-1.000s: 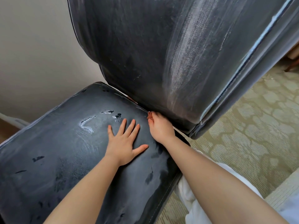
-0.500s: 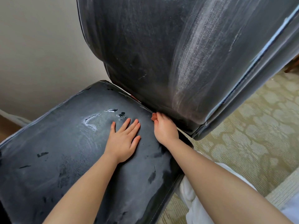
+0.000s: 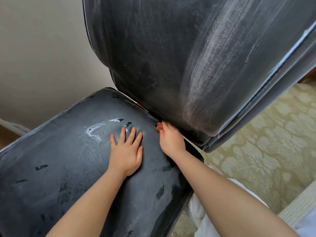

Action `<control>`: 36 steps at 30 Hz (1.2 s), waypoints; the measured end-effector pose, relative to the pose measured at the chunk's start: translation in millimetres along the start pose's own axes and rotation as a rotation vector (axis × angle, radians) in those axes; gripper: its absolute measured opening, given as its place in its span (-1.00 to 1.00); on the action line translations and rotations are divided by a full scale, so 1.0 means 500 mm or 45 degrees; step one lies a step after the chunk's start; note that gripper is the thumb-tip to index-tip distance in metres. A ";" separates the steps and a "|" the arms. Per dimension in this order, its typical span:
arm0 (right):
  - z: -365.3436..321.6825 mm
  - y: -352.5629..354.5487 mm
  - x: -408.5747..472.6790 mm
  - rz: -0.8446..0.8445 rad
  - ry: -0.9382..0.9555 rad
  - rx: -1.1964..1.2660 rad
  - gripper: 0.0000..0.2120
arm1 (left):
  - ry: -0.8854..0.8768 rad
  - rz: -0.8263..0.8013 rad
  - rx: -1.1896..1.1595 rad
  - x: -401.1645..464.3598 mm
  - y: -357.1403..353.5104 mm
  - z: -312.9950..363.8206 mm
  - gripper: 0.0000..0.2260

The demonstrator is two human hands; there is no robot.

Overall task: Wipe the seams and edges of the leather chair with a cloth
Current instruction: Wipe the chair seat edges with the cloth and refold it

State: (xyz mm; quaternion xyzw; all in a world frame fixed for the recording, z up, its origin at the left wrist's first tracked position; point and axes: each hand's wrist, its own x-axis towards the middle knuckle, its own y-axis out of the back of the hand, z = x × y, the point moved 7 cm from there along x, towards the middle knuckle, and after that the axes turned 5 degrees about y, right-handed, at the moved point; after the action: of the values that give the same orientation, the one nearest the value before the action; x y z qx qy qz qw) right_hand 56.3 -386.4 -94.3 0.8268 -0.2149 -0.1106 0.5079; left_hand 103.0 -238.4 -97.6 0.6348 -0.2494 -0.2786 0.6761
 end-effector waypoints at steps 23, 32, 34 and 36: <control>-0.085 -0.052 0.143 -0.095 0.108 -0.006 -0.71 | -0.096 0.086 -0.042 0.055 -0.006 -0.090 -0.54; -0.079 -0.027 0.086 -0.056 0.281 -0.068 -0.61 | -0.060 0.198 -0.082 0.053 -0.007 -0.090 -0.51; -0.089 -0.040 0.128 -0.089 0.212 -0.032 -0.68 | -0.061 0.225 -0.066 0.052 -0.006 -0.089 -0.51; -0.096 -0.052 0.165 -0.126 0.117 -0.022 -0.70 | -0.059 0.240 -0.073 0.052 -0.004 -0.090 -0.52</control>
State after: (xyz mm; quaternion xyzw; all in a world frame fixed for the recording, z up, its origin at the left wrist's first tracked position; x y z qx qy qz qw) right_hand 154.9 -376.8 -92.2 0.8363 -0.1491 -0.0994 0.5181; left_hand 152.5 -224.2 -103.2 0.5823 -0.3156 -0.2355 0.7112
